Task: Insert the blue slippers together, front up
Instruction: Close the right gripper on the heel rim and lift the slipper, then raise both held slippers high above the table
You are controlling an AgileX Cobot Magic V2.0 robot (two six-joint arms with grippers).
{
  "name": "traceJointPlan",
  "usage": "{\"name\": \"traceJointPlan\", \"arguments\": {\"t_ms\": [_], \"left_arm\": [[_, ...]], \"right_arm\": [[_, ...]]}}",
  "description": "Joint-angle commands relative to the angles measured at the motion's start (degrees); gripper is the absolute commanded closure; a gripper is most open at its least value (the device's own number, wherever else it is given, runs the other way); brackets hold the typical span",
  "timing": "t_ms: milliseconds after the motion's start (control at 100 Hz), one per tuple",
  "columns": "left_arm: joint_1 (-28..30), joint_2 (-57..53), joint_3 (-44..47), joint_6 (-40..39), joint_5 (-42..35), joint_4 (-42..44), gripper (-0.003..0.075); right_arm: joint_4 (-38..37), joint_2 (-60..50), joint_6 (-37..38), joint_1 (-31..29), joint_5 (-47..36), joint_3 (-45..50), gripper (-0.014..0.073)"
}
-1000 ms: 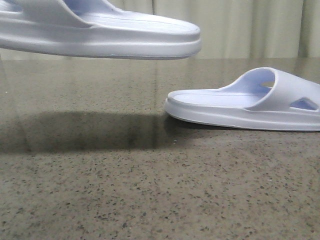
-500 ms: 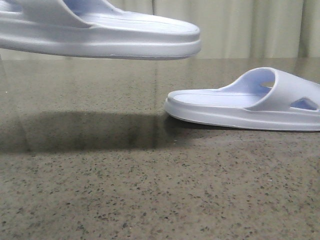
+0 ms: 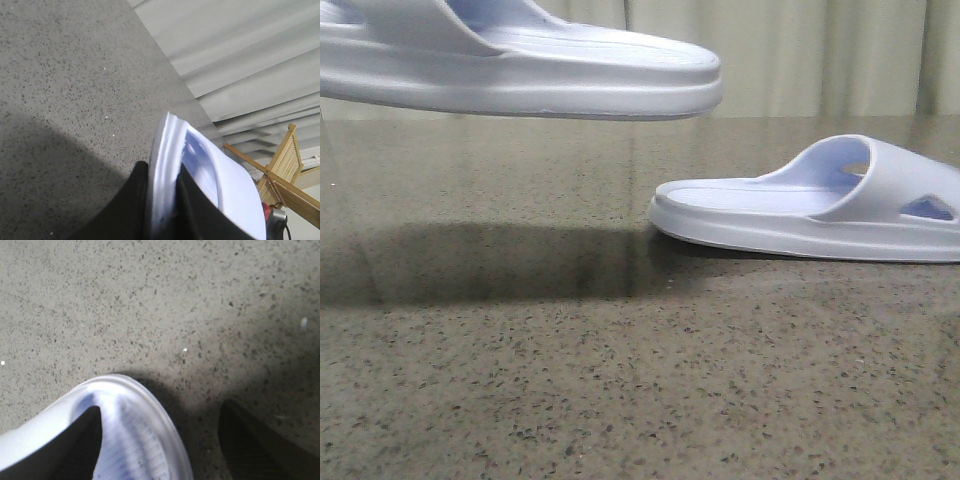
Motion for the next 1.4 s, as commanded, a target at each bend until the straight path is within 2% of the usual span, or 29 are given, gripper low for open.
{"name": "traceJointPlan", "arguments": {"t_ms": [0,430,840,910,1080,1170,1390], "left_arm": [[0.0,-0.3,-2.1,0.0,0.5,-2.5,0.0704],[0.0,-0.3,-2.1,0.0,0.1,-2.5,0.0704],[0.0,-0.3,-2.1,0.0,-0.4,-2.5,0.0704],[0.0,-0.3,-2.1,0.0,-0.4,-2.5,0.0704],[0.0,-0.3,-2.1,0.0,-0.4,-2.5,0.0704],[0.0,-0.3,-2.1,0.0,-0.4,-2.5,0.0704],[0.0,-0.3,-2.1,0.0,-0.4,-2.5,0.0704]], "right_arm": [[0.6,0.2,-0.2,-0.1,-1.9,-1.5,0.0162],[2.8,0.6,-0.2,0.1,0.1,-1.5,0.0162],[3.3,0.6,-0.2,3.9,-0.4,-1.5,0.0166],[3.3,0.6,-0.2,3.9,-0.3,-1.5,0.021],[3.3,0.6,-0.2,3.9,-0.1,-1.5,0.0412],[3.3,0.6,-0.2,3.9,-0.2,-1.5,0.0489],[3.3,0.6,-0.2,3.9,-4.2,-1.5,0.0682]]}}
